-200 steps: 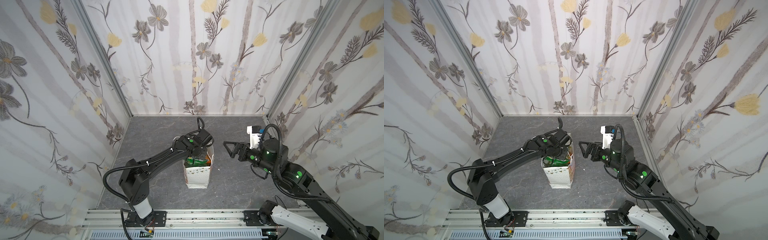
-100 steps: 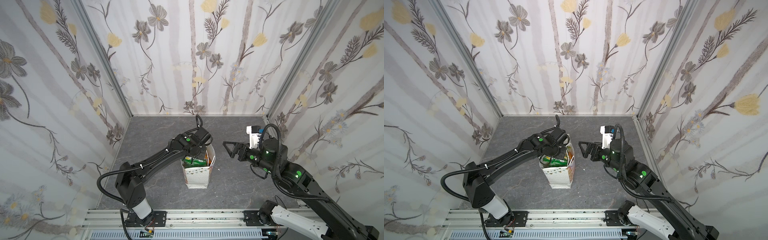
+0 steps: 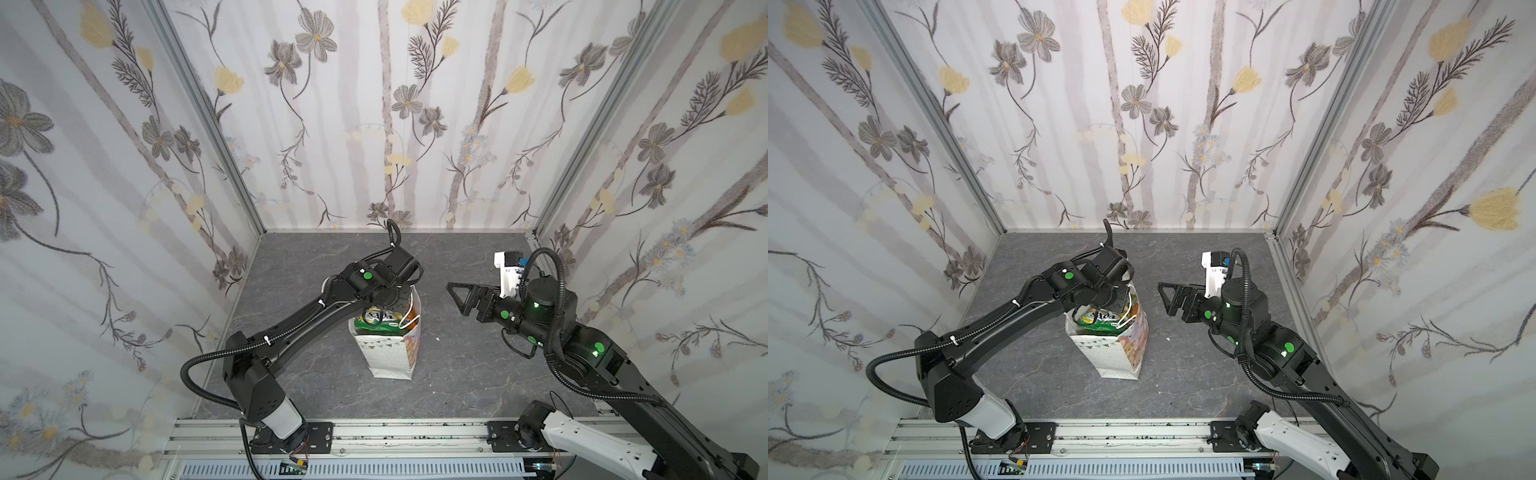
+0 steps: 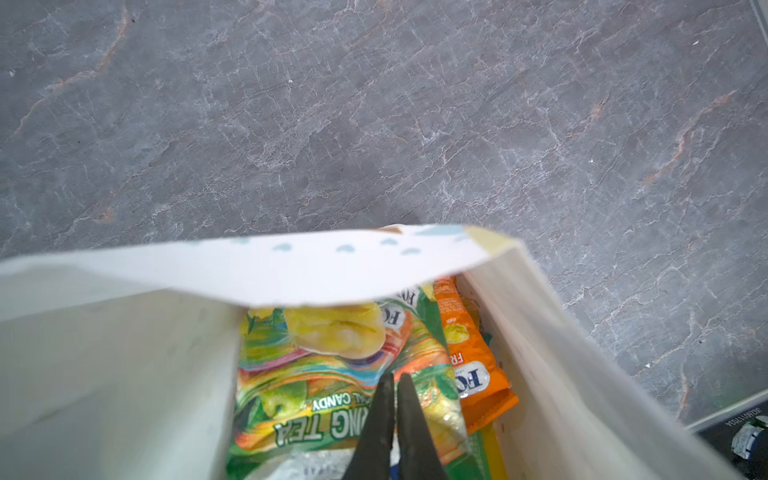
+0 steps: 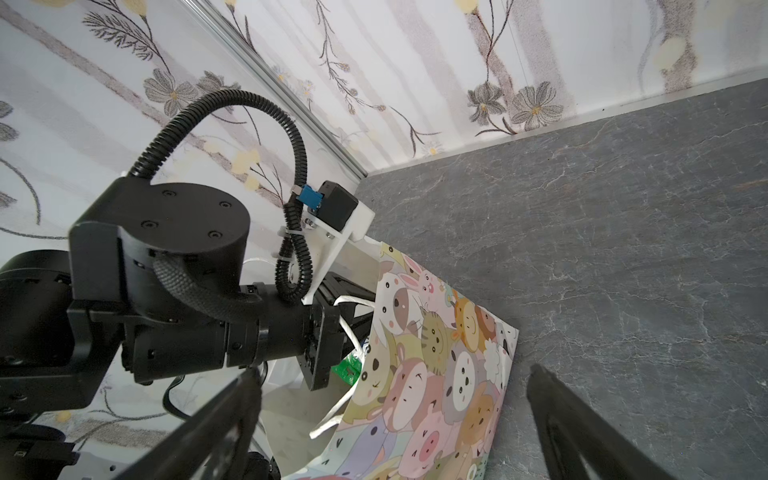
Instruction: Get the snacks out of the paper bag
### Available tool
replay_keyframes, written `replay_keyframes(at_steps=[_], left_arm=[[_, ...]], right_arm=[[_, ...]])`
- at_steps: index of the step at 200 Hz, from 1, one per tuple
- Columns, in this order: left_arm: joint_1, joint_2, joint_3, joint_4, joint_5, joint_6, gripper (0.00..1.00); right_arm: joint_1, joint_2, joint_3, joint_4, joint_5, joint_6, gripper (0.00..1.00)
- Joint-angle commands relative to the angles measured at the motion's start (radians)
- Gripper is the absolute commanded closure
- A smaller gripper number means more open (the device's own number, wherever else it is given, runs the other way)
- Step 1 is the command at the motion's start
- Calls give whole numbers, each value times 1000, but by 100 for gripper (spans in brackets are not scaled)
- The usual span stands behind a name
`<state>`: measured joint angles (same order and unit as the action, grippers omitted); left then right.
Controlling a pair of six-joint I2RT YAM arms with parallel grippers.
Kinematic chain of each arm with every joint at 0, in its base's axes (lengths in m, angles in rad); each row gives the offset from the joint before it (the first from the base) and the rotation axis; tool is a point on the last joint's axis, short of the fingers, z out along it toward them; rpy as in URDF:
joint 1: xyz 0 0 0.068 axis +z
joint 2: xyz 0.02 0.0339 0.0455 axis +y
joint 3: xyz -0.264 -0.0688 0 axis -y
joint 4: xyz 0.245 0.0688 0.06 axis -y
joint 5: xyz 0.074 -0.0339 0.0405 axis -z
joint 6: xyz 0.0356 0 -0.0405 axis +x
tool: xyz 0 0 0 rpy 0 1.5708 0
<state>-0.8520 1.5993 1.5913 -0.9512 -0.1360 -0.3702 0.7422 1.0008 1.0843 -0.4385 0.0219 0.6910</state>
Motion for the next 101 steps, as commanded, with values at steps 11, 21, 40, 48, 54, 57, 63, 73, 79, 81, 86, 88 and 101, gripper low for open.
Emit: replay_keyframes(at_steps=[11, 21, 40, 48, 54, 57, 63, 73, 79, 81, 86, 88, 101], left_arm=[[1, -10, 15, 15, -29, 3, 100], [3, -3, 12, 15, -36, 6, 100], [1, 2, -2, 18, -33, 6, 100], [1, 3, -11, 22, -30, 5, 100], [2, 1, -17, 27, -28, 5, 100], [2, -1, -19, 28, -28, 5, 100], [2, -3, -23, 31, -27, 7, 100], [1, -11, -28, 37, -21, 11, 100], [2, -17, -28, 38, -18, 12, 98], [2, -19, -28, 40, -16, 13, 94], [5, -23, -26, 39, -12, 14, 80], [4, -26, -25, 37, -13, 14, 75], [9, -42, -25, 30, -21, 10, 56]], right_arm=[[0, -1, 5, 30, 1, 9, 1], [1, 1, 1, 33, 1, 8, 1], [0, 12, -20, 38, 8, 6, 1], [0, 27, -24, 40, 0, 7, 1], [1, 42, -24, 45, -14, 3, 2], [1, 52, -24, 47, -25, 0, 2], [0, 72, -23, 54, -47, -2, 3], [1, 103, -24, 70, -89, -2, 3], [1, 119, -21, 78, -108, 2, 4], [1, 124, -22, 81, -113, 5, 3], [1, 133, -22, 89, -122, 10, 4], [0, 136, -21, 92, -128, 12, 4], [0, 144, -26, 108, -139, 19, 3]])
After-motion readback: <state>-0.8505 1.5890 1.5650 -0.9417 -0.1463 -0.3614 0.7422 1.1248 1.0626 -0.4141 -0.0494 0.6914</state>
